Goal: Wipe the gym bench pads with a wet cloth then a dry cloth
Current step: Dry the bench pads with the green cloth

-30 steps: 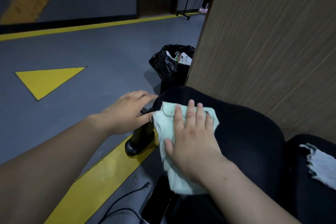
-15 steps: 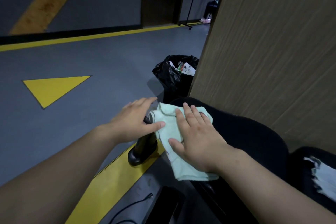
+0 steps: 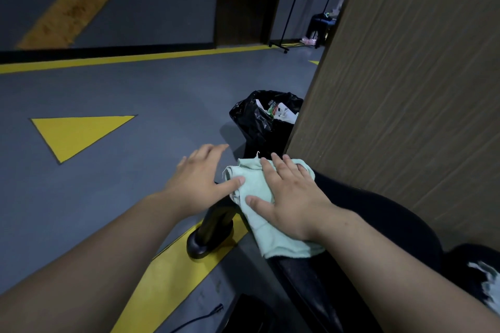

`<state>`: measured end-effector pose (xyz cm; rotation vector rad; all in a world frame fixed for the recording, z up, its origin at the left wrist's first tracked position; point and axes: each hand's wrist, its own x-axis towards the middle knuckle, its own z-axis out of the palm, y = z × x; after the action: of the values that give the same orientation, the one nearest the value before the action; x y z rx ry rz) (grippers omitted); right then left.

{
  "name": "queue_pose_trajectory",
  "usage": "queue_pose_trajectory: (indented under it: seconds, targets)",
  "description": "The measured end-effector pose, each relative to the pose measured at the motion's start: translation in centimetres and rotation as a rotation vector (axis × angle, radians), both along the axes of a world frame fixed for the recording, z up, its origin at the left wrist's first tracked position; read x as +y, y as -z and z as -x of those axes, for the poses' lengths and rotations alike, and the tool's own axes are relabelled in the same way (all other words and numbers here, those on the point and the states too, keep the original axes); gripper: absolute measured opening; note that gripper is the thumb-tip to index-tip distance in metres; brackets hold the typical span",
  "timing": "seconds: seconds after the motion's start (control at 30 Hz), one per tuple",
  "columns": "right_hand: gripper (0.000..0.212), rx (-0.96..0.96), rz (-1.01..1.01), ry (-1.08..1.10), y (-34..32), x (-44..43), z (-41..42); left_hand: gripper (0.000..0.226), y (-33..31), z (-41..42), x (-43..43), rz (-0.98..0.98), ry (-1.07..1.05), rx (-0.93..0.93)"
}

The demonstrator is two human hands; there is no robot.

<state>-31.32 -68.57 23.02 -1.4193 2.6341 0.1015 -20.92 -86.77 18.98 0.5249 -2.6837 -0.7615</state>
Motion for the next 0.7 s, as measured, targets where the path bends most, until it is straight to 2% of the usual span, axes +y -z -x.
queue_pose_trajectory:
  seconds: [0.23,0.3,0.43,0.53,0.63,0.7]
  targets:
    - [0.076,-0.077,0.038,0.051,-0.3,-3.6,4.6,0.058,-0.3,2.1,0.7,-0.04,-0.059,0.126]
    - [0.076,-0.077,0.029,0.1,-0.7,-4.4,5.8,0.057,-0.4,2.4,1.2,-0.059,-0.005,0.11]
    - [0.058,-0.055,0.034,0.1,-0.3,-4.3,6.1,0.065,-0.4,2.2,1.1,-0.084,0.076,-0.005]
    - [0.066,-0.005,0.046,0.044,-0.1,-3.3,5.0,0.069,-0.1,1.4,0.5,-0.134,0.101,-0.033]
    - [0.08,-0.023,0.027,0.025,-0.4,-1.0,2.7,0.059,0.1,0.7,0.3,-0.18,0.178,-0.075]
    - [0.086,-0.015,0.018,0.004,-0.6,1.1,0.6,0.061,-0.1,0.3,0.4,-0.205,0.225,-0.084]
